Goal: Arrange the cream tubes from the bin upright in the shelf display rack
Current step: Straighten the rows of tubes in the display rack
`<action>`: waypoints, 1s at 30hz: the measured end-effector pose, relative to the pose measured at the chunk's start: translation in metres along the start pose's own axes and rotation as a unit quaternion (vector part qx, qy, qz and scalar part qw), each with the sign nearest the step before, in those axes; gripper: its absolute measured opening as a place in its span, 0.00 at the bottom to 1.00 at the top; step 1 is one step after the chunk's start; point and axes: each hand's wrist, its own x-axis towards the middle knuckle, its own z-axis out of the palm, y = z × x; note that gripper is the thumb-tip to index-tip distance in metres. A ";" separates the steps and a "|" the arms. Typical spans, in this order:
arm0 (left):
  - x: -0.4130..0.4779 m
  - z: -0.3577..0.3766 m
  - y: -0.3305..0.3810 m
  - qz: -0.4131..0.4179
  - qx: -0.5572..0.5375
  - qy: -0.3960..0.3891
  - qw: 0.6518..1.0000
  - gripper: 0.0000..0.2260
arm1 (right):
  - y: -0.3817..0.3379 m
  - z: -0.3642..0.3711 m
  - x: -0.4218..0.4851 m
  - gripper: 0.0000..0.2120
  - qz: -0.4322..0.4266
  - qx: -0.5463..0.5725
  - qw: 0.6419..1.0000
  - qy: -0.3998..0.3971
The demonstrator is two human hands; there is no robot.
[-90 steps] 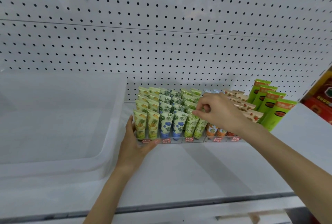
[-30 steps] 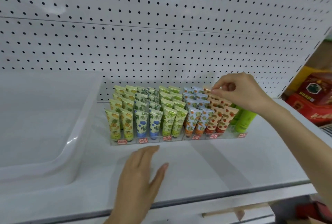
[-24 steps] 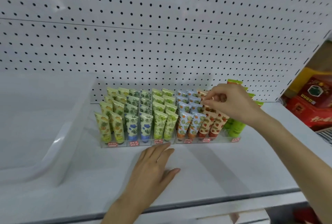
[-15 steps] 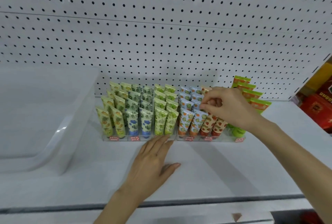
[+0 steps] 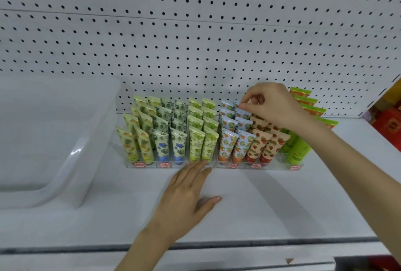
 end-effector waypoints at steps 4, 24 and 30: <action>0.000 0.001 -0.002 0.000 -0.028 0.003 1.000 0.30 | -0.001 0.011 0.023 0.06 -0.007 -0.008 1.000 -0.015; 0.000 -0.001 -0.002 -0.003 -0.054 0.000 0.999 0.32 | 0.006 0.032 0.068 0.08 0.023 -0.068 0.994 -0.078; 0.000 -0.001 -0.002 -0.002 -0.061 0.002 0.998 0.31 | 0.007 0.030 0.067 0.08 0.025 -0.051 0.994 -0.095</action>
